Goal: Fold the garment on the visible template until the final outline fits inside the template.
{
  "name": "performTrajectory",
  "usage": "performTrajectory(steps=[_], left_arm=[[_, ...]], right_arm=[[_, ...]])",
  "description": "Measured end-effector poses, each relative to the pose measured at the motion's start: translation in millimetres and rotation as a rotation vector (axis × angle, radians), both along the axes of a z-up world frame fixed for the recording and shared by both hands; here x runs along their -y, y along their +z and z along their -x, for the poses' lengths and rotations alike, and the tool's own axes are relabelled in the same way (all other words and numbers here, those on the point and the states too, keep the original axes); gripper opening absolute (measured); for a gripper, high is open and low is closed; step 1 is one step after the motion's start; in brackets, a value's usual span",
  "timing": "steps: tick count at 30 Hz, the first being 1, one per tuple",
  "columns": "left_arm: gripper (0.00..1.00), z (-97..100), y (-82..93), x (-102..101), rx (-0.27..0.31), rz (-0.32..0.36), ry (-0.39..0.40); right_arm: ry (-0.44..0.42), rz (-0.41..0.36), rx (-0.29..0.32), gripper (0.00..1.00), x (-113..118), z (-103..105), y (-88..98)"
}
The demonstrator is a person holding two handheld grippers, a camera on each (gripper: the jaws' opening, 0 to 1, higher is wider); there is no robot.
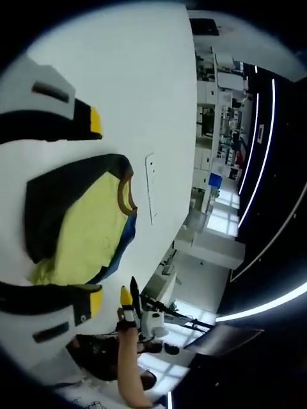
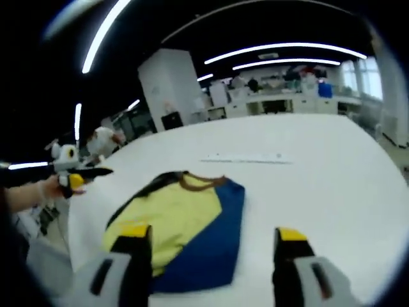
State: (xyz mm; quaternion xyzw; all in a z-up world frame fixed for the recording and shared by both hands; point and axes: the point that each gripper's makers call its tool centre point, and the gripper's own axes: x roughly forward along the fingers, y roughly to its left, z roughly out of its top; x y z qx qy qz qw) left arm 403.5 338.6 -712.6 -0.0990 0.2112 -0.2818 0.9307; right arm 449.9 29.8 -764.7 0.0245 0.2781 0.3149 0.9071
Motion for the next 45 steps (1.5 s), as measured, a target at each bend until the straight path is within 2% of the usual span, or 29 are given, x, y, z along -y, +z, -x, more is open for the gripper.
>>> performTrajectory(steps=[4, 7, 12, 14, 18, 20, 23, 25, 27, 31, 37, 43, 45], left_arm=[[0.89, 17.4, 6.3, -4, 0.018, 0.008, 0.013], [0.86, 32.0, 4.2, -7, 0.02, -0.001, 0.017], [0.87, 49.6, 8.8, -8, 0.041, 0.02, 0.034], [0.87, 49.8, 10.2, -13, 0.045, 0.018, 0.04], [0.86, 59.4, 12.6, -17, 0.056, 0.004, 0.055], [0.86, 60.8, 11.4, -23, 0.061, -0.002, 0.059], [0.85, 67.1, 10.5, -21, 0.066, -0.002, 0.071], [0.84, 72.2, 9.7, -18, 0.061, 0.0, 0.071], [0.84, 74.7, 9.0, -17, 0.064, -0.001, 0.074], [0.84, 78.7, 8.9, -16, 0.067, 0.008, 0.079], [0.83, 85.6, 7.7, -12, 0.066, 0.018, 0.082], [0.81, 90.8, 9.0, -7, 0.071, 0.025, 0.08], [0.81, 91.4, 10.6, -8, 0.075, 0.037, 0.079]], right_arm=[[-0.029, -0.038, -0.011, 0.72, 15, 13, 1.8], [-0.044, -0.038, -0.013, 0.71, 23, 27, -0.2], [-0.061, -0.044, -0.03, 0.71, 35, 42, -5.2], [-0.064, -0.03, -0.032, 0.71, 40, 45, -7.5], [-0.086, -0.053, -0.041, 0.7, 41, 53, -6.8], [-0.09, -0.071, -0.055, 0.7, 37, 56, -6.6], [-0.085, -0.075, -0.06, 0.7, 29, 60, -9.2], [-0.062, -0.086, -0.088, 0.65, 21, 63, -14.1], [-0.028, -0.12, -0.146, 0.56, 5, 75, -19.2], [0.006, -0.131, -0.182, 0.43, -12, 81, -33.5], [0.021, -0.187, -0.279, 0.33, -40, 92, -54.7], [0.02, -0.208, -0.328, 0.27, -57, 99, -63.3], [0.028, -0.212, -0.34, 0.2, -59, 99, -68.3]])
